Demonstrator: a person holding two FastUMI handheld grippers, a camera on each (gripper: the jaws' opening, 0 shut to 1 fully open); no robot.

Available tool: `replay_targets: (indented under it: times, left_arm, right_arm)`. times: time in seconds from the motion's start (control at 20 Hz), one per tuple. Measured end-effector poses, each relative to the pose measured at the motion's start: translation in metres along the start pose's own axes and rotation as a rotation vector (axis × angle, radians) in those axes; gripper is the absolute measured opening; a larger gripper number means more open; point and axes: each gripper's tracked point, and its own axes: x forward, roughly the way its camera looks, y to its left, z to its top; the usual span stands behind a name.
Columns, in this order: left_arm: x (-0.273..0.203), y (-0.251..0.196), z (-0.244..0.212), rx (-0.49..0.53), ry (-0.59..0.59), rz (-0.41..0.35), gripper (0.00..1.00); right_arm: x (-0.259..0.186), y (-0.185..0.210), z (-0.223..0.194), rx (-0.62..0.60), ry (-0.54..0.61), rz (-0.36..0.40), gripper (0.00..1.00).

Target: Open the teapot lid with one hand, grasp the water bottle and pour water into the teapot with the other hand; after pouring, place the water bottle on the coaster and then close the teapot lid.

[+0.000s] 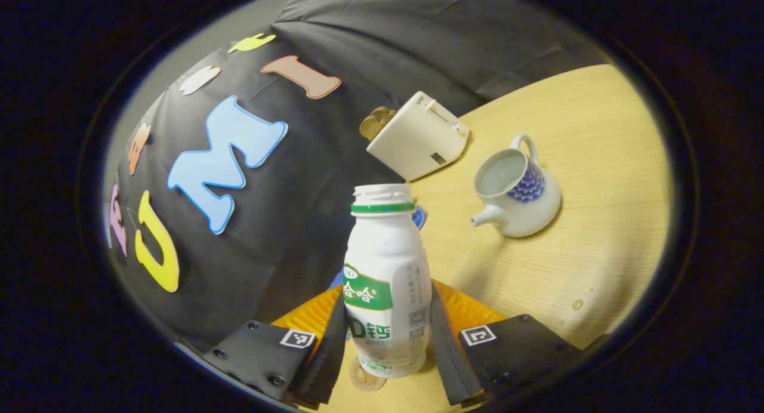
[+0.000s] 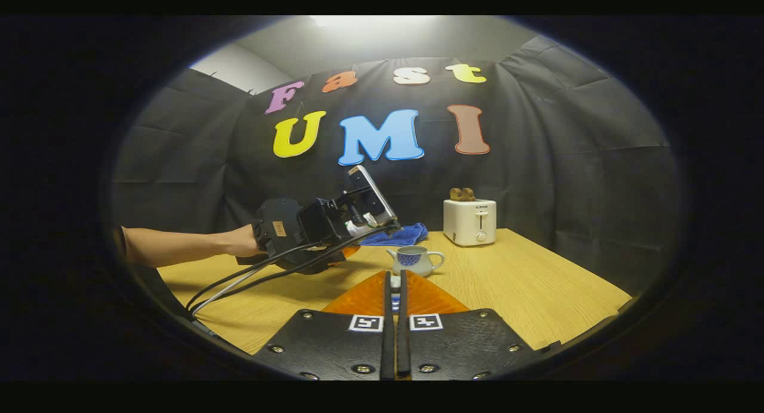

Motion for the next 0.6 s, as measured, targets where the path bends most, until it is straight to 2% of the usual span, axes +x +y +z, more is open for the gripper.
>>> replay_targets:
  times: [0.1, 0.2, 0.6]
  left_arm:
    - [-0.002, 0.002, 0.004, 0.07, 0.001, 0.021, 0.67]
    - [0.0, -0.002, 0.006, 0.1, 0.005, 0.014, 0.74]
    - [-0.005, -0.011, 0.016, 0.212, -0.002, 0.02, 0.74]
  right_arm:
    - [0.0, -0.001, -0.001, 0.005, 0.005, 0.0, 0.02]
    - [-0.001, -0.002, -0.001, 0.007, 0.005, -0.001, 0.02]
    - [-0.009, -0.016, -0.005, 0.018, 0.009, -0.026, 0.02]
